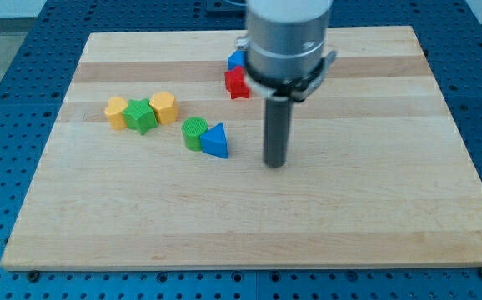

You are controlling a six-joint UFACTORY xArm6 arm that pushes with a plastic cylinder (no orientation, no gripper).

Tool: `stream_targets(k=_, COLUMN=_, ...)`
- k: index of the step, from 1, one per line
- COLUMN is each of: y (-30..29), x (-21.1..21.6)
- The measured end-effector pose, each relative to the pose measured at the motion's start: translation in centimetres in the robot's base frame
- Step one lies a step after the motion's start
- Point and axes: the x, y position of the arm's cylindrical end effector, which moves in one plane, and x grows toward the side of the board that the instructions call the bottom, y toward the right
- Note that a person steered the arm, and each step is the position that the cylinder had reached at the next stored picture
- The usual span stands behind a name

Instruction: Push the blue triangle to the bottom of the red star

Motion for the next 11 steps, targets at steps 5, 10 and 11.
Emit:
stream_targets(k=5, y=-6.7, x=-6.4)
stream_targets(k=10, y=-5.1, x=-6.2)
stream_targets(k=11, y=-3.0, x=-5.8)
